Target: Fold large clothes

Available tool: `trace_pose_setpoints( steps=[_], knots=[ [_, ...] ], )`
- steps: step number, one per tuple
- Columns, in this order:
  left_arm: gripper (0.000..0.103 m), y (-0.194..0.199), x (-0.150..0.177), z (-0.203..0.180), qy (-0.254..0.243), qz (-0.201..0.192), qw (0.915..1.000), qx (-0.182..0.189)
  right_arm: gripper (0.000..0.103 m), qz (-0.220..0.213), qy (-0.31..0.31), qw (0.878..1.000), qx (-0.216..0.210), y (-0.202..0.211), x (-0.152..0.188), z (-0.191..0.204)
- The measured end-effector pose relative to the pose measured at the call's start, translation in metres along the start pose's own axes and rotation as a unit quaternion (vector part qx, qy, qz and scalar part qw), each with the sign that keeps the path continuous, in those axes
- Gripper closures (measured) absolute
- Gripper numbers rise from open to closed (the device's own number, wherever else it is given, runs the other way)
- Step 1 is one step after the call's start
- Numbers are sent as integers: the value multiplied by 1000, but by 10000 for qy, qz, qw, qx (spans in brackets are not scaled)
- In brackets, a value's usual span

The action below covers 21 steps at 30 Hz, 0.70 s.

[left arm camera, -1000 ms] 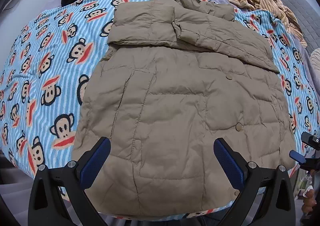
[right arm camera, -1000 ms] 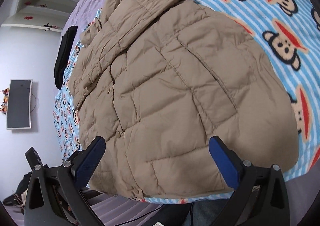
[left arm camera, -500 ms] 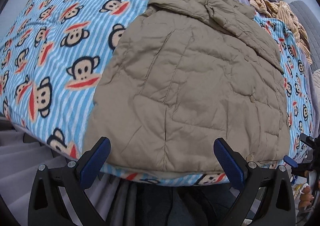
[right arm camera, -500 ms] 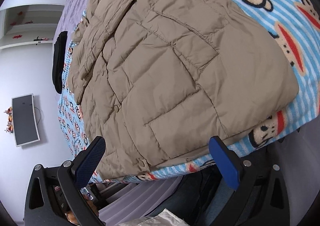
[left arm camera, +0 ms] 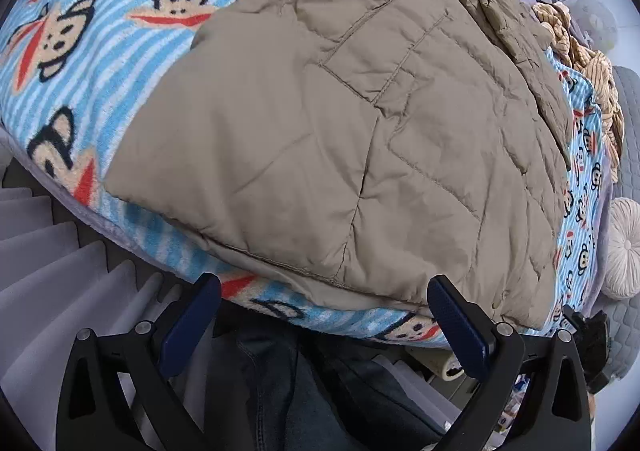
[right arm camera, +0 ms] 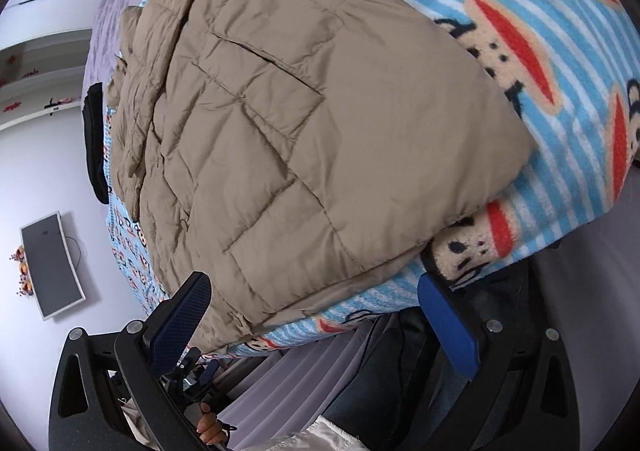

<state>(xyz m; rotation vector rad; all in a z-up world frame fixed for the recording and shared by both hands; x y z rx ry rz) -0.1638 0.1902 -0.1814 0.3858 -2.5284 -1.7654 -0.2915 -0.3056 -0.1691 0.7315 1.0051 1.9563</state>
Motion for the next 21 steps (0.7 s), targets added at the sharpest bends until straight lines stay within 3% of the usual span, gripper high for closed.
trace_pose_setpoints(
  steps=[10,15,17,19,21],
  knots=[
    [0,-20,-12,-24,40,-63,9978,660,0,-199,-519,9981,-254,-16,-7,-21],
    [4,-27,-19,-30,48,-31,9972,750,0,-118,-832,9946,-603,-36,-6,-23],
    [25,-27,-21,-31,65,-53,9967,809,0,-80,-1020,9925,-670,-44,-4,-26],
    [64,-26,-24,-30,35,2,9958,912,1,-120,-1216,9892,-805,-48,-2,-27],
    [83,-24,-28,-26,69,57,9945,1046,7,-140,-1361,9852,-1037,-49,0,-25]
  ],
)
Point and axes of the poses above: each gripper's, at about its wrist camera, not at the fingertips, and y roughly against the way its jaws point, z to its left, x to its underside, the point moved 1 cm from there along -y, roughly the way its jaws point, and after that the axes turned 12 degrees about -z, right-handed, at the moved point
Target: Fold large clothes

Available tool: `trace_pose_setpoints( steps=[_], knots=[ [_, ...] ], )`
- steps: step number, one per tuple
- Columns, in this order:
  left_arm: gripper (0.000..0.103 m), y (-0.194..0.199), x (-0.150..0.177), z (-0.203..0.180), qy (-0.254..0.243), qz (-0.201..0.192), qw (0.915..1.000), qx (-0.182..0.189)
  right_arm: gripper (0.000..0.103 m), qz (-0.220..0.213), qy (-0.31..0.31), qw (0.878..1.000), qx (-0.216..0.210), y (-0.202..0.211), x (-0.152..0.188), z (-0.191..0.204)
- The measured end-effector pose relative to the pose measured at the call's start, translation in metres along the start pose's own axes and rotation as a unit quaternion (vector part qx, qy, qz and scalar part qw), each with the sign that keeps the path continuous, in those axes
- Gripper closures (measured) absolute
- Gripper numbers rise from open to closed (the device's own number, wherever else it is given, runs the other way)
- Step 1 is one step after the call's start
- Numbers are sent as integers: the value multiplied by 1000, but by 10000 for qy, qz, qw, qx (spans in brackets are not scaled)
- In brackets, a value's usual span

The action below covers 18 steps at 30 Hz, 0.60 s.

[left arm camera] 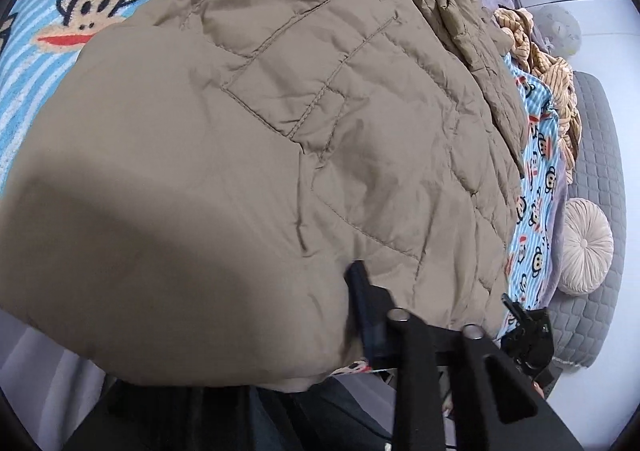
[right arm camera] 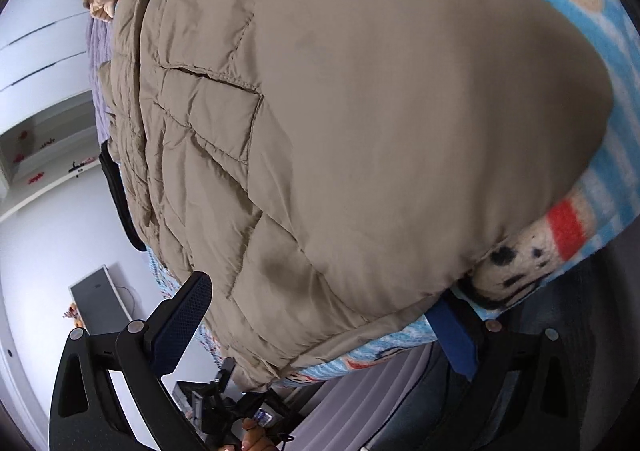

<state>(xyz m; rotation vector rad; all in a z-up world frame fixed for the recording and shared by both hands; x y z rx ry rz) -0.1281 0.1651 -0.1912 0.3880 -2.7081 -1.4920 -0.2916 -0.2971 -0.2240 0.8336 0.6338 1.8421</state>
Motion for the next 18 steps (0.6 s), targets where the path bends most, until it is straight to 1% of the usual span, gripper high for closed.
trace_pose_setpoints(
  steps=[1,2,3,4,5,6,8,13,15,18],
  knots=[
    [86,4,-3,-1,-19,-29,10000,47,12,4,-27,10000,-61,-1,1,0],
    [88,8,-5,-3,-92,-85,9999,71,26,-3,-37,10000,-68,-1,2,2],
    [88,12,-7,-7,-197,-136,9997,93,46,-30,-19,10000,-33,-1,3,2],
    [88,16,-9,-12,-311,-192,9993,121,58,-57,13,10000,5,0,4,3],
    [88,21,-11,-16,-415,-240,9987,153,84,-97,47,9999,32,1,5,5],
    [88,26,-14,-21,-520,-286,9981,183,89,-143,76,9999,11,3,6,8],
    [88,36,-20,-31,-720,-401,9963,247,90,-248,272,9993,7,9,7,19],
    [88,61,-41,-53,-1029,-688,9912,471,91,-474,693,9965,-32,23,8,45],
    [88,68,-50,-64,-1157,-793,9889,488,91,-558,990,9935,-38,28,8,61],
    [88,73,-63,-79,-1331,-954,9853,478,91,-621,1500,9867,113,33,4,87]
  ],
)
Point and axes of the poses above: each gripper's, at about its wrist camera, not at the fingertips, and y roughly against the way its jaws point, z to its left, x to its underside, the point moved 1 cm from there along -y, roughly the way its jaws point, and after that the axes turned 12 degrees about -z, right-handed, at the moved point
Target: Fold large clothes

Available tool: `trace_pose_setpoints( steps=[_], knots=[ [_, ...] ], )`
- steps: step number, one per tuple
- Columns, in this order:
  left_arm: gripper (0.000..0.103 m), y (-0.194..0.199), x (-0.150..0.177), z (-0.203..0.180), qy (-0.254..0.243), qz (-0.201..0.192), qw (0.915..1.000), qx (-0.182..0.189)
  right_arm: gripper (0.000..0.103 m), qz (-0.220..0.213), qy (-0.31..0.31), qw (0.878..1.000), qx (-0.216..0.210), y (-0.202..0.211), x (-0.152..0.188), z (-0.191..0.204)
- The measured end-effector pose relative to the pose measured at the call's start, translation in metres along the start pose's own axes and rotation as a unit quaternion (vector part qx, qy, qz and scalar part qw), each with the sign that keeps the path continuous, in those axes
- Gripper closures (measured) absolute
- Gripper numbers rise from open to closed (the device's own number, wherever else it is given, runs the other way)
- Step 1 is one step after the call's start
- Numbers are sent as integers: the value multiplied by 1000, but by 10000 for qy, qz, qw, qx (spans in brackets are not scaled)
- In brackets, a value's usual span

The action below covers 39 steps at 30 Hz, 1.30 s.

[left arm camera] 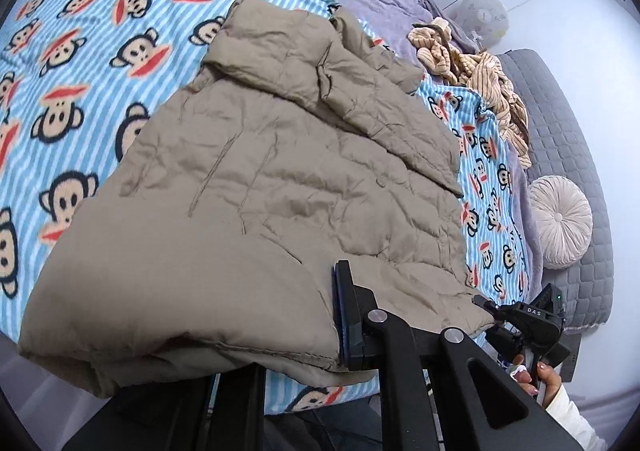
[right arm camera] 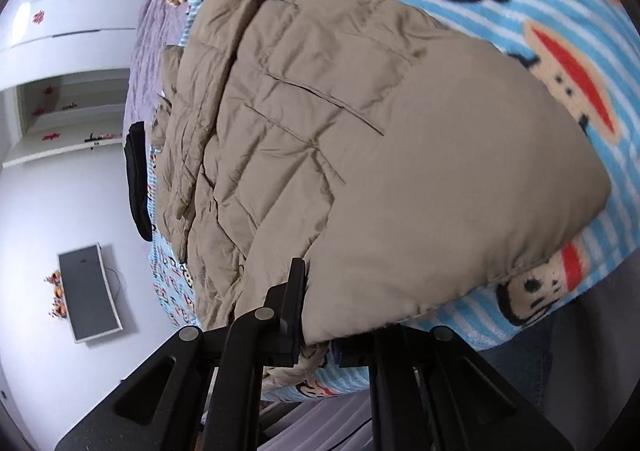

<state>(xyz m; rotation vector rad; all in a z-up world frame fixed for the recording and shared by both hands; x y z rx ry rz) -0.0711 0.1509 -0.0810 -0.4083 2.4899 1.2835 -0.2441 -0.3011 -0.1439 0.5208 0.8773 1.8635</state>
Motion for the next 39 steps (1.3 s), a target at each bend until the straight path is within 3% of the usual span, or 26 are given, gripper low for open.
trace_pose_setpoints(
  steps=[10,18,24,30,39],
  knots=[
    [88,2,-77,-52,-471,-779,9948,-452,92,-170,1523,9878,-293,13,-60,97],
    [88,-8,-135,-81,-319,-1430,9872,-633,93,-198,2449,9673,-627,-1,-115,177],
    [88,-35,-185,-83,-408,-1241,9897,-590,93,-363,2700,9597,-691,-21,-151,220],
    [88,-90,-229,-75,-662,-944,9898,-832,93,-475,2840,9563,-502,-61,-177,250],
    [88,-189,-252,-37,-661,-592,9883,-1240,93,-261,2500,9679,-62,-152,-220,252]
  ],
)
Point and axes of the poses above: each gripper's, at about its wrist camera, not at the fingertips, and y roughly against the way its jaws point, z to its left, x to its underside, the point moved 1 cm from there along -y, roughly the way its jaws point, and after that the axes turned 12 degrees about -z, right-handed, at the moved point
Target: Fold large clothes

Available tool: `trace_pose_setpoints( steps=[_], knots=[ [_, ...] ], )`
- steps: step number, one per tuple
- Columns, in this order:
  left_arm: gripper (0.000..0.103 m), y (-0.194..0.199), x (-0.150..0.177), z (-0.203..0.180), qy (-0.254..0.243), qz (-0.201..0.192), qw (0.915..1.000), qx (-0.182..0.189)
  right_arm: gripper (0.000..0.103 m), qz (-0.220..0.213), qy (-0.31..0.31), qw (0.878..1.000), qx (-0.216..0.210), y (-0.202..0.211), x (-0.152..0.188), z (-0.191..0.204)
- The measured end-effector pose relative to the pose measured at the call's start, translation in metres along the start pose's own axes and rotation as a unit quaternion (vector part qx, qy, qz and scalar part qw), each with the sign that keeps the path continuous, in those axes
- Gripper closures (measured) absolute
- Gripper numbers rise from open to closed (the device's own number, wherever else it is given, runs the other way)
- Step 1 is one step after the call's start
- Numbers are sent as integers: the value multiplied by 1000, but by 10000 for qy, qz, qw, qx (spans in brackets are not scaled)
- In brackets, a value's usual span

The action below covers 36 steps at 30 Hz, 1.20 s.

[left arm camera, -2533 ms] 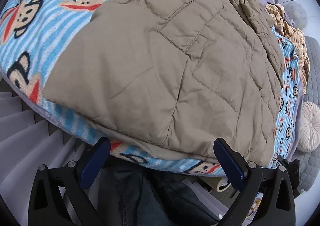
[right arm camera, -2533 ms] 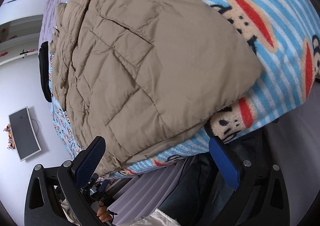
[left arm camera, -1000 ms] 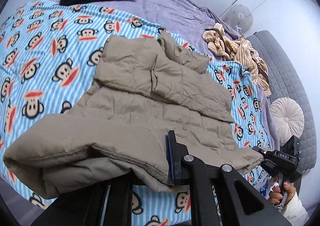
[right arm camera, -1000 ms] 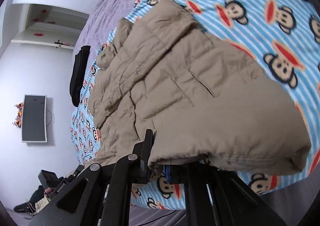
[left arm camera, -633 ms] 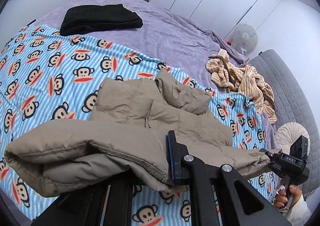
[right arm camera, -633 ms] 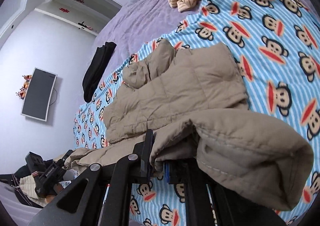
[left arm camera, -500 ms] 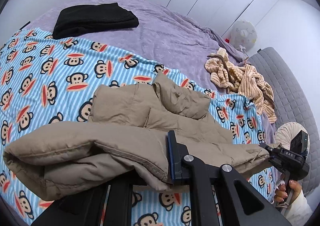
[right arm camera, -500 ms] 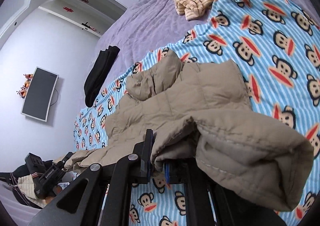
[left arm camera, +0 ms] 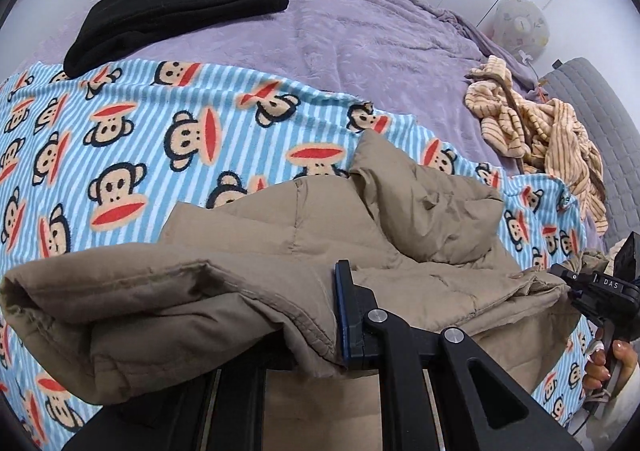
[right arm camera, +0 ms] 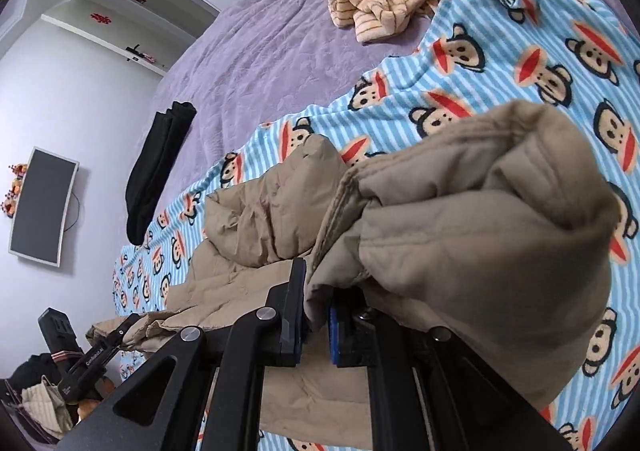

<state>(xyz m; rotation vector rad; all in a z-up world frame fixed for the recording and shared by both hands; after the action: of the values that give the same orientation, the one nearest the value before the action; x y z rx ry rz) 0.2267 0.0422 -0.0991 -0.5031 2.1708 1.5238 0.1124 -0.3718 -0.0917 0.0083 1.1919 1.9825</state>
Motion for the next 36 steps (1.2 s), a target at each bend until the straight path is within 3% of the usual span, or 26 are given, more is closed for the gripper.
trace_pose_setpoints(
  steps=[7,12,14,16,17,18,19,20,21,23,24,25,26,27,31,34,36],
  knots=[
    [88,-58,7,1,-181,244,9985,-456,93,287,-328,9988,238,-69,-6,-26],
    [86,-49,4,-2,-360,172,9982,-454,92,402,-576,9973,224,-87,-7,-35],
    [65,-36,3,-4,-433,55,9986,-291,90,400,-587,9973,160,-82,-9,-34],
    [14,-19,0,-4,-525,-219,9976,-383,88,434,-451,9980,111,-75,-11,-31],
    [8,-10,-2,-5,-588,-434,9962,-467,82,445,-385,9982,96,-71,-12,-29],
    [7,0,-4,-7,-675,-636,9944,-507,69,433,-311,9985,94,-67,-14,-27],
    [7,4,-6,-7,-727,-690,9935,-531,59,389,-237,9989,84,-61,-16,-25],
    [7,7,-8,-8,-735,-692,9933,-571,37,338,-180,9993,35,-57,-17,-22],
    [7,8,-9,-8,-703,-680,9934,-600,32,274,-128,9995,-29,-51,-18,-20],
    [7,6,-9,-11,-647,-596,9948,-516,32,242,-56,9996,-167,-44,-17,-16],
    [16,4,-7,-14,-652,-547,9955,-419,34,261,-31,9994,-231,-42,-15,-14],
    [36,-1,-4,-21,-720,-441,9961,-268,41,294,44,9991,-288,-42,-11,-11],
    [42,-9,1,-29,-821,-290,9961,-171,66,361,173,9987,-302,-44,-7,-8],
    [50,-18,7,-39,-951,-172,9953,-115,78,477,374,9978,-253,-49,-1,-3],
    [52,-53,32,-68,-1388,-142,9899,-258,80,789,1005,9918,-11,-80,24,10],
    [52,-76,34,-69,-1276,-238,9905,-458,83,725,1191,9900,225,-105,32,5],
    [52,-88,28,-65,-1106,-240,9923,-508,93,597,1154,9910,324,-117,27,0]
  ],
)
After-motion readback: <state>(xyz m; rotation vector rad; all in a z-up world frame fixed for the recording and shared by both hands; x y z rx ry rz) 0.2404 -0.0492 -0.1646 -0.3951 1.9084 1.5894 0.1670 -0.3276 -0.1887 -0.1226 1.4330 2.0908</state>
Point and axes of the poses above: each gripper's, at about its wrist camera, not at the fingertips, and y roughly against the way its jaws point, z to its left, x to its underside, the point moved 1 cm from there along -y, roughly the way its jaws point, and after that the axes turned 12 degrees about -z, right-handed, at the moved point
